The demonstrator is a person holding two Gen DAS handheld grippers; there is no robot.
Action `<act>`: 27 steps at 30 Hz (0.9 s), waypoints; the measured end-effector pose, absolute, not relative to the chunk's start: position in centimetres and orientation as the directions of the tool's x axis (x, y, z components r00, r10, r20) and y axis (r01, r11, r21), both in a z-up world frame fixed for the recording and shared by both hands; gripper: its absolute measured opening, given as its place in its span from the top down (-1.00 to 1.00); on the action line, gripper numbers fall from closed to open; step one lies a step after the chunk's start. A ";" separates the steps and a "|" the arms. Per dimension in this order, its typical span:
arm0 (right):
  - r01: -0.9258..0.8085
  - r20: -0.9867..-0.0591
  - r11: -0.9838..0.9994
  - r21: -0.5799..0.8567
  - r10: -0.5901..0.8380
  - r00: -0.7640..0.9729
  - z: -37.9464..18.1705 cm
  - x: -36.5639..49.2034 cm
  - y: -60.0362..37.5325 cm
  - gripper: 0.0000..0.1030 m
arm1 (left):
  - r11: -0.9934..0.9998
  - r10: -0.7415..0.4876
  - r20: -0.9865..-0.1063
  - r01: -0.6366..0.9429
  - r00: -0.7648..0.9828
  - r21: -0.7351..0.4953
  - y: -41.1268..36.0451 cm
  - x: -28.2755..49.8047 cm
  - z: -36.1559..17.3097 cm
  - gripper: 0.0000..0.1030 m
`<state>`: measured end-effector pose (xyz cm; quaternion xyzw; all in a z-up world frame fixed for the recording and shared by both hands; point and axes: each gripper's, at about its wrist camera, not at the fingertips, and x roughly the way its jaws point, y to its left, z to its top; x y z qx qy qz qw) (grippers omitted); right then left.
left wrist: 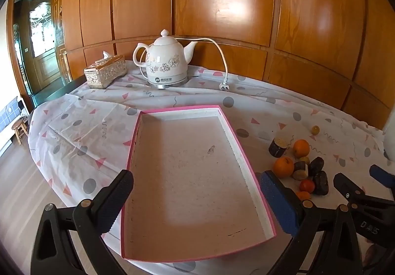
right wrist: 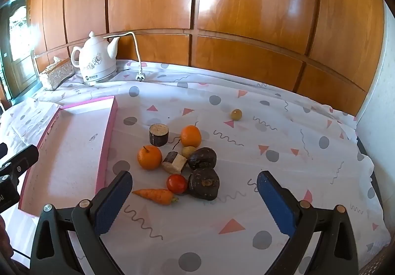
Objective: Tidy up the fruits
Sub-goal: 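Move the left tool toward the produce cluster beside the tray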
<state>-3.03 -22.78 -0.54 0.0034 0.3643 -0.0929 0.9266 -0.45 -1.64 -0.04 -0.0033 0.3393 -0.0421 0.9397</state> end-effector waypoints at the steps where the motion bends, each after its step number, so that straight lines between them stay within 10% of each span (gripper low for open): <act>1: 0.173 -0.674 0.983 -0.063 -0.169 0.719 -0.5 -3.0 -22.7 -0.99 | 0.996 -0.081 -0.639 0.076 0.765 -0.035 -1.7 -0.4 -0.1 -0.99; 27: 0.144 -0.633 0.986 -0.083 -0.164 0.756 -0.2 -3.4 -22.3 -0.99 | 0.995 -0.094 -0.662 0.101 0.743 -0.028 -2.5 -0.2 -0.4 -0.99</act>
